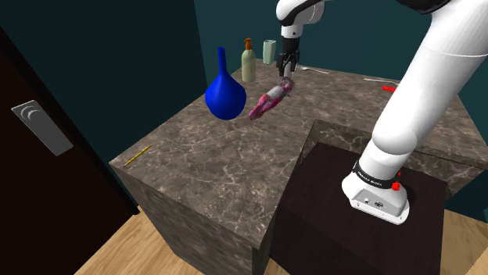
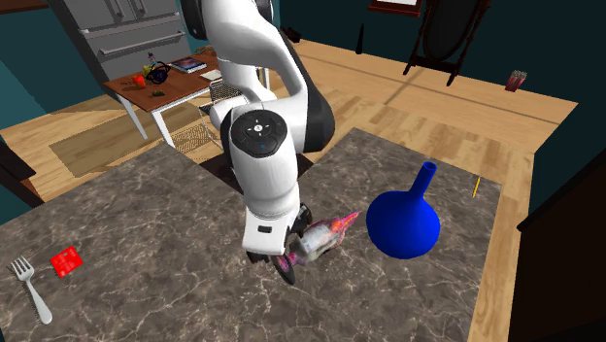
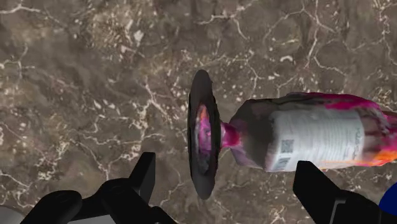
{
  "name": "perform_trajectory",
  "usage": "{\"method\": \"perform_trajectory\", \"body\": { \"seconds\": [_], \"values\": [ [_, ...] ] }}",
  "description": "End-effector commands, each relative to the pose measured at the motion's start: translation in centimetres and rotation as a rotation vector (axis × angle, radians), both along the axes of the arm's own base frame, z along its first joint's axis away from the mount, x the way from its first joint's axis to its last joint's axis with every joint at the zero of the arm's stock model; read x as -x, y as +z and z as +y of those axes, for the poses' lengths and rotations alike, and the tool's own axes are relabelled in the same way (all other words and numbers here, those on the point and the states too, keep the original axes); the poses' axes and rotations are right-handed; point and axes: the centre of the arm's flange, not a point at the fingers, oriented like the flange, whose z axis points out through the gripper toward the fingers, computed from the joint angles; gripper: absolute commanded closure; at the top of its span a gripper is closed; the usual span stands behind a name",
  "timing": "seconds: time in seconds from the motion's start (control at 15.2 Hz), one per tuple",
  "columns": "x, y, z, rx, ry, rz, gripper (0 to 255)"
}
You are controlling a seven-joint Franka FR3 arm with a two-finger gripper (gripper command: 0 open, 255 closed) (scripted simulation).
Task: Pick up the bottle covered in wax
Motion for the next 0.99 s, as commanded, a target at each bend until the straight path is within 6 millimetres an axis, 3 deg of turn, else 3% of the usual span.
{"method": "perform_trajectory", "body": {
  "seconds": [0.0, 0.2, 0.4, 0.46, 0.92],
  "values": [
    [-0.1, -1.1, -0.1, 0.001, 0.000, -0.001, 0],
    [-0.1, -2.7, -0.1, 0.001, 0.000, -0.001, 0],
    [-0.1, -3.0, -0.1, 0.001, 0.000, -0.001, 0],
    [-0.1, -3.0, -0.1, 0.001, 0.000, -0.001, 255],
    [-0.1, -3.0, -0.1, 0.001, 0.000, -0.001, 255]
  ]
}}
